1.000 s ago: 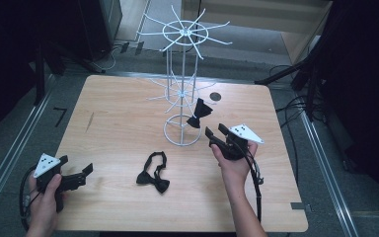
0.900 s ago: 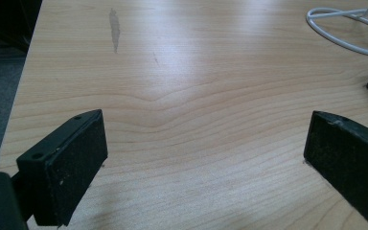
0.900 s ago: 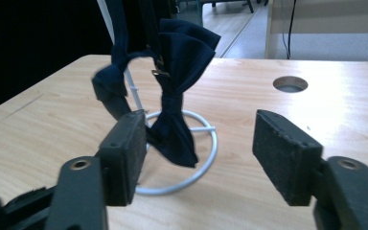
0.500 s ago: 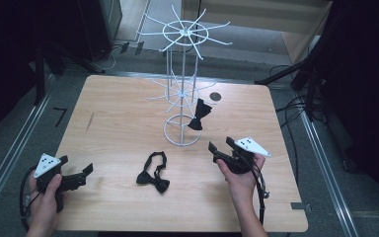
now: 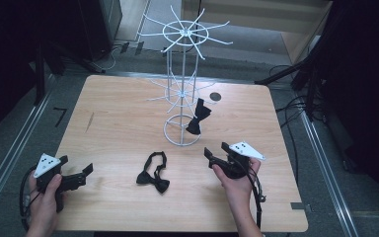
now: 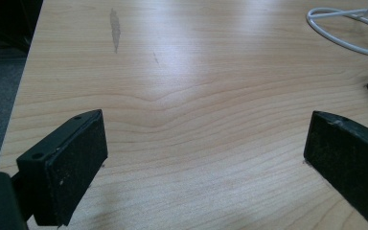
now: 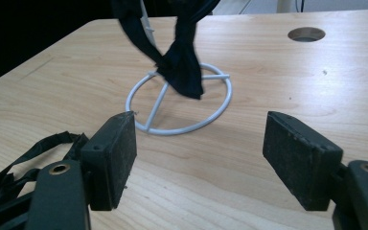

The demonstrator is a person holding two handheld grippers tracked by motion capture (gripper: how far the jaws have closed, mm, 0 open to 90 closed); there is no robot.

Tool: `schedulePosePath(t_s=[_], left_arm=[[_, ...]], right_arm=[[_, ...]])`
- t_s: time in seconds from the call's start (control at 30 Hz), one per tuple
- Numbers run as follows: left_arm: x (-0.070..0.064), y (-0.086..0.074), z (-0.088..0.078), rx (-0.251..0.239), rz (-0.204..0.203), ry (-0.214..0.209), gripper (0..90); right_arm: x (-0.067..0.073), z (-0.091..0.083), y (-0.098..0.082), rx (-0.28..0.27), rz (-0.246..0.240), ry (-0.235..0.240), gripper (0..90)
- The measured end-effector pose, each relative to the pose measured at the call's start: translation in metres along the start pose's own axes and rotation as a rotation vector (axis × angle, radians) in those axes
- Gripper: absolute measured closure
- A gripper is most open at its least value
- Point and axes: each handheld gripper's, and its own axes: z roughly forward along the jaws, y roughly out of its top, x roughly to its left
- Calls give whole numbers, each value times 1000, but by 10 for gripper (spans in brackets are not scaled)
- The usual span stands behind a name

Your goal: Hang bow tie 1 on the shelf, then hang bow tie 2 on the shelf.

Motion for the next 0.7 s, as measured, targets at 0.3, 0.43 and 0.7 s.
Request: schedulePosePath(t_s=[0.3, 0.43, 0.7], left_arm=[[-1, 0, 0, -1, 4, 6, 15], [0, 0, 0, -3, 2, 4, 15], [-1, 0, 1, -4, 5, 5, 15]], right_arm=[[16, 12, -9, 36, -12, 39, 292], [22, 15, -11, 44, -17, 51, 302], [34, 22, -18, 61, -25, 84, 314]])
